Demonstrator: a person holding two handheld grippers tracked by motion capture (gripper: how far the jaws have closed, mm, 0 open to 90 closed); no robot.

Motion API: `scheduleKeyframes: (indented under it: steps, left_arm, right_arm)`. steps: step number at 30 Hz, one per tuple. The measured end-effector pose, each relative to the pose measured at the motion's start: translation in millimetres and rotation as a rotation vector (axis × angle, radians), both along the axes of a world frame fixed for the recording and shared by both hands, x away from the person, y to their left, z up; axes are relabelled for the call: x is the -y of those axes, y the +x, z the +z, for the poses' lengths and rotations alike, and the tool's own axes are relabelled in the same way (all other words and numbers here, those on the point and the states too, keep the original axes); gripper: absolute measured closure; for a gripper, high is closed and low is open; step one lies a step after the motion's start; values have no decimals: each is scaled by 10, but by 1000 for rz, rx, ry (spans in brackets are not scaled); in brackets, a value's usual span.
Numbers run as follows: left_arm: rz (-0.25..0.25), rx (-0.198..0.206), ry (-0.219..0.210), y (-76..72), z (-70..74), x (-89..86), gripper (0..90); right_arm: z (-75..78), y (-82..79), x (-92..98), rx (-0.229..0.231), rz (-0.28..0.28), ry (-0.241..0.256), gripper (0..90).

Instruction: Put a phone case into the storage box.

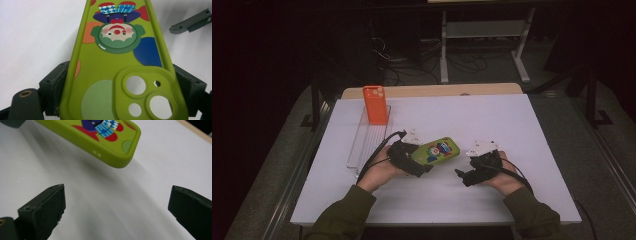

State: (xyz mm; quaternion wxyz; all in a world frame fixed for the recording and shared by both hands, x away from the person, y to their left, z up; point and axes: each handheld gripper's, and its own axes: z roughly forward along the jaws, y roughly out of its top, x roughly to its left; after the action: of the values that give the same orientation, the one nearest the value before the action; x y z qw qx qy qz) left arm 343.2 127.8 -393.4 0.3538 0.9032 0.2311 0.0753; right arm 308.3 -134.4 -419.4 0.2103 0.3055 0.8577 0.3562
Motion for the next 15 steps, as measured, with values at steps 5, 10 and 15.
scheduleKeyframes:
  steps: [5,10,15]
  left_arm:
    - [-4,-4,-15,3,11,-2,155]
    - [-11,-7,-9,-2,11,5,155]
    - [-9,-7,-17,-5,-3,19,155]
  right_arm:
    - [11,-36,-32,77,14,-44,24]
    - [45,-50,-58,135,32,-74,25]
    - [58,-73,-82,198,54,-124,25]
